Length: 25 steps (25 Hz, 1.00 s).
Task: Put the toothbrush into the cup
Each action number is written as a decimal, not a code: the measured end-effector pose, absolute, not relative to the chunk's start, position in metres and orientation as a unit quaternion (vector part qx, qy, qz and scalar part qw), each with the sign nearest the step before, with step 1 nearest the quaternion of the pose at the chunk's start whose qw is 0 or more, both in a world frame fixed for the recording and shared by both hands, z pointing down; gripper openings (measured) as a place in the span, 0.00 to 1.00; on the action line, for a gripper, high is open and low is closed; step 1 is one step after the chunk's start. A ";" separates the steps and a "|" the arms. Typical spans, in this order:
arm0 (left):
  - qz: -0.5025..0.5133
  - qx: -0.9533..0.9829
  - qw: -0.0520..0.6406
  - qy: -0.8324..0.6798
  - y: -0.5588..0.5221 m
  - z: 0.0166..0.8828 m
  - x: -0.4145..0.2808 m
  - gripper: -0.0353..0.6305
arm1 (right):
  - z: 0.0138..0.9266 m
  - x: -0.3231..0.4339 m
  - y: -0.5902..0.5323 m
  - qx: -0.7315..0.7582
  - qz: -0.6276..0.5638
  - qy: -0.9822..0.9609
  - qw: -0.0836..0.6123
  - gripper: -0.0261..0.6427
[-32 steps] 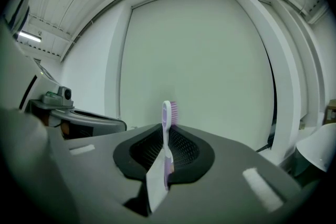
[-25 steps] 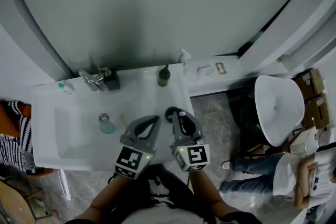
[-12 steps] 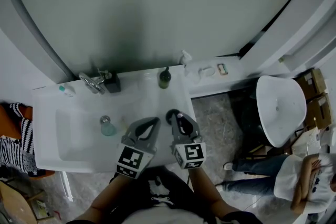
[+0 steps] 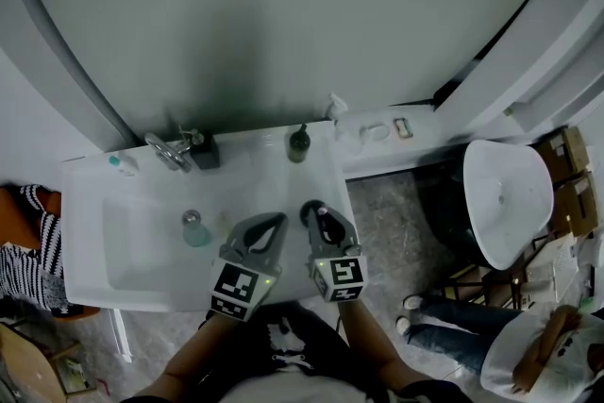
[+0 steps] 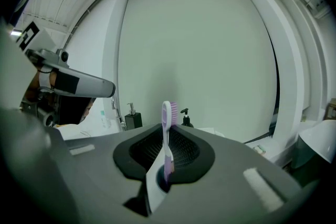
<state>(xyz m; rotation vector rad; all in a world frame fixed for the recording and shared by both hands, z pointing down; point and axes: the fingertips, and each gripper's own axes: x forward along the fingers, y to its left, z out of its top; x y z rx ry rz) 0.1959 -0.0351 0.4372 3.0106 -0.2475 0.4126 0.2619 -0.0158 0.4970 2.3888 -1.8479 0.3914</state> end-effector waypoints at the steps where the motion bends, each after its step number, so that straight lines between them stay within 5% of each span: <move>1: 0.135 0.986 0.046 -0.081 -0.035 0.437 0.196 0.05 | 0.498 0.262 -0.016 0.783 0.130 -0.606 0.048 0.09; 25: 0.142 0.985 0.044 -0.087 -0.042 0.441 0.190 0.05 | 0.537 0.253 -0.020 0.766 0.163 -0.615 0.089 0.10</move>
